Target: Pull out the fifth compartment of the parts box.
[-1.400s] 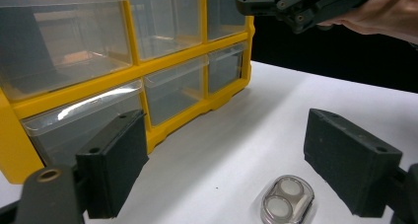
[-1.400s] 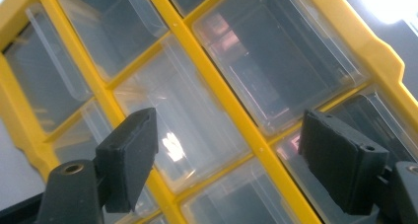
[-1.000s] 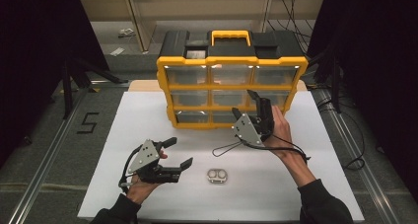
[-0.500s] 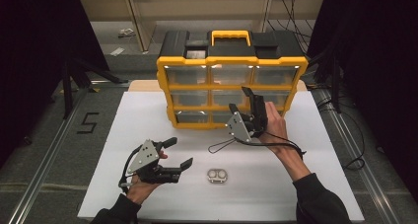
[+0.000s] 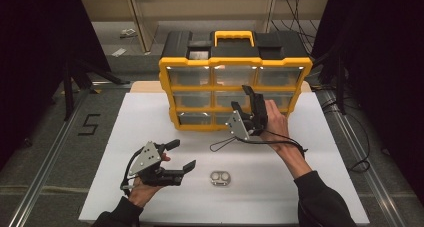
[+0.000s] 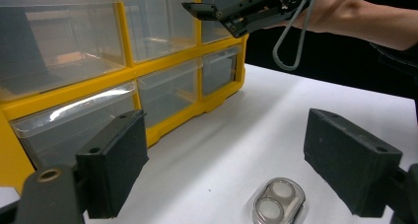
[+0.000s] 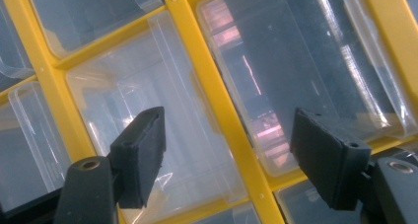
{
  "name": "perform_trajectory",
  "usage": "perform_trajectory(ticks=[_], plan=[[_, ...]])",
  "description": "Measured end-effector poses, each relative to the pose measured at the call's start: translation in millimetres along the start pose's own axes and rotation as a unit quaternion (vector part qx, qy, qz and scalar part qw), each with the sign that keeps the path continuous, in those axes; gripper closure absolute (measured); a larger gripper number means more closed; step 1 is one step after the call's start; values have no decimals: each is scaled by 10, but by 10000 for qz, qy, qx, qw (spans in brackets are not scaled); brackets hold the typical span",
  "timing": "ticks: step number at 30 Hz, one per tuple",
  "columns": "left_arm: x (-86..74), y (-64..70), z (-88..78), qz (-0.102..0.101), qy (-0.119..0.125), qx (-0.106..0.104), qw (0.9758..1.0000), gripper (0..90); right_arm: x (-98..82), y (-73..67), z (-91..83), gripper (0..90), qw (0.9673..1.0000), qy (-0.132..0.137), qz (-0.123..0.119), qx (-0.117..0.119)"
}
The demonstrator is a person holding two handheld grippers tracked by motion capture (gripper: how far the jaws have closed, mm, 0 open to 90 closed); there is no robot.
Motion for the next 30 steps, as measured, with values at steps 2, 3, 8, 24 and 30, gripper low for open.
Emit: perform_trajectory(ticks=[2, 3, 8, 24, 30], plan=[[-1, 3, 4, 16, -7, -8, 10000, 165, -1, -14, 9, 323, 10000, -1, -49, 0], [-1, 3, 4, 16, -7, -8, 10000, 165, 0, -18, 11, 328, 10000, -2, -76, 3], [-1, 4, 4, 15, -3, -9, 10000, 165, -7, -28, 32, 345, 9999, -17, -106, 7], [-1, 14, 4, 12, -3, -24, 10000, 165, 4, -57, 102, 401, 9994, -88, -323, -41], [-3, 19, 9, 14, -12, -41, 10000, 165, 14, -77, 122, 419, 9991, -70, -416, -74]])
Point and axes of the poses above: each handheld gripper's, and its own axes: z roughly forward along the jaws, x roughly out of its top, y roughly to its right, the point moved 1 cm from there along z, roughly forward along the jaws, and after that the axes turned 11 degrees about y, right-handed, at the moved point
